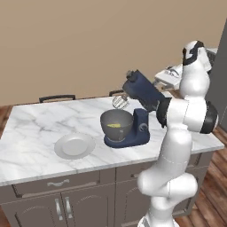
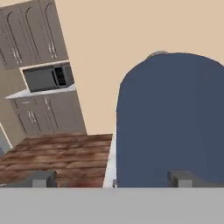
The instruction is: Add butter and sugar cubes to the stand mixer bowl and then turn on the stand mixer to begin making frosting.
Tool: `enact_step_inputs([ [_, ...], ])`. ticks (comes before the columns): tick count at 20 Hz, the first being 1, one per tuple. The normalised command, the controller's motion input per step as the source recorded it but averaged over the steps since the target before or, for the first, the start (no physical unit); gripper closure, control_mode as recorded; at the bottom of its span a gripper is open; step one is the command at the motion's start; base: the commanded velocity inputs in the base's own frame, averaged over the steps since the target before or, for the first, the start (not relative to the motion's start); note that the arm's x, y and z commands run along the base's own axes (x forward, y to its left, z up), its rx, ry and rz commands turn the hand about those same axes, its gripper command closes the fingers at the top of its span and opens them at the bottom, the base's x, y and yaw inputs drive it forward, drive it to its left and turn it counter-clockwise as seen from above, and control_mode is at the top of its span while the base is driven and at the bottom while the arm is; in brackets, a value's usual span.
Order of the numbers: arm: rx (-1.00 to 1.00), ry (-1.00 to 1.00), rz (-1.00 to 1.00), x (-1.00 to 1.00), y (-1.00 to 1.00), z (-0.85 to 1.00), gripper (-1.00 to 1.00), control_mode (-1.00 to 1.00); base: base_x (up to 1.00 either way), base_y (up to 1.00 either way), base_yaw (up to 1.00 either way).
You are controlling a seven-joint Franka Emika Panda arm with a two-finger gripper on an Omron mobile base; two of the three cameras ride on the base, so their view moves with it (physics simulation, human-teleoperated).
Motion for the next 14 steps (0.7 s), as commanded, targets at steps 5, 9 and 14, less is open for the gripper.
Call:
enact_step_inputs([
  [5,-0.17,-0.03,0.0,-1.0,1.0,-0.35,-1.0,-1.0,0.0,0.0,0.0],
  [9,-0.19,-0.01,0.0,-0.93,1.0,-0.46,-1.0,-1.0,0.0,0.0,0.0],
  [14,-0.15,-0.02,0.0,-0.61,1.0,-0.19,-1.0,-1.0,0.0,0.0,0.0],
])
